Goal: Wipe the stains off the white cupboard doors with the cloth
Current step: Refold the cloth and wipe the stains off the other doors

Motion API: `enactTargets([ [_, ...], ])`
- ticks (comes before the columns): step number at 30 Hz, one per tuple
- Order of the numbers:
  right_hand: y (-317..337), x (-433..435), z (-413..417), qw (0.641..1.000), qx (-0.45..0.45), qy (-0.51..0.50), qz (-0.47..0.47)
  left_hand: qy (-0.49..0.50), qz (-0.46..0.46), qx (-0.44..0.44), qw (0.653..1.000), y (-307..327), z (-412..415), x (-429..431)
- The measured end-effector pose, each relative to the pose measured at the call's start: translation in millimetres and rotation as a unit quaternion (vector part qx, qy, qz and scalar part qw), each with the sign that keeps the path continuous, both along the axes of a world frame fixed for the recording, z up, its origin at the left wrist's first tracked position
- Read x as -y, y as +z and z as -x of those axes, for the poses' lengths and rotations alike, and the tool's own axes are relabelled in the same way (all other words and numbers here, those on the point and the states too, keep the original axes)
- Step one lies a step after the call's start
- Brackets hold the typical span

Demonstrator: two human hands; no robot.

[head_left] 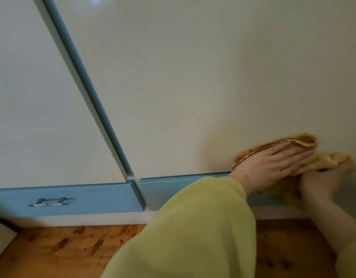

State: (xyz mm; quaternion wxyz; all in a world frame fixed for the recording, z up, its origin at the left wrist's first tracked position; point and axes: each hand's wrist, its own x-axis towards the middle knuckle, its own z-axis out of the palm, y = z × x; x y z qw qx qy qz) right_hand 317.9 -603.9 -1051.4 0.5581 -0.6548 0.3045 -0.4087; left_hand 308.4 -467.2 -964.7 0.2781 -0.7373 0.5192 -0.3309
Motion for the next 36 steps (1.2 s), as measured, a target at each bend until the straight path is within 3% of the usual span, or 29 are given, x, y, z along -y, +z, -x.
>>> enactTargets([
  [6, 60.3, -62.8, 36.0, 0.991, -0.041, 0.064, -0.109, -0.013, -0.038, -0.024, 0.999, 16.2, -5.2, -77.9],
  [11, 58.1, -109.5, 52.1, 0.985, -0.149, 0.085, 0.007, -0.033, 0.007, -0.018, 0.999, 12.8, -7.0, -133.8],
  [16, 51.7, -165.2, 61.4, 0.955, -0.225, 0.131, 0.143, 0.0, 0.03, -0.02, 0.999, 2.8, -1.8, -198.1],
  [20, 56.9, -217.2, 70.2, 0.943, -0.229, 0.164, 0.178, 0.025, 0.052, -0.046, 0.997, 2.7, 10.6, -244.2],
  [31, 47.7, -298.8, 71.7, 0.947, -0.172, 0.234, 0.136, 0.116, 0.083, -0.093, 0.985, -3.2, 47.6, -313.7],
  [36, 43.0, -321.1, 71.5, 0.942, -0.164, 0.248, 0.154, 0.121, 0.048, -0.088, 0.988, -5.1, 50.2, -335.5],
])
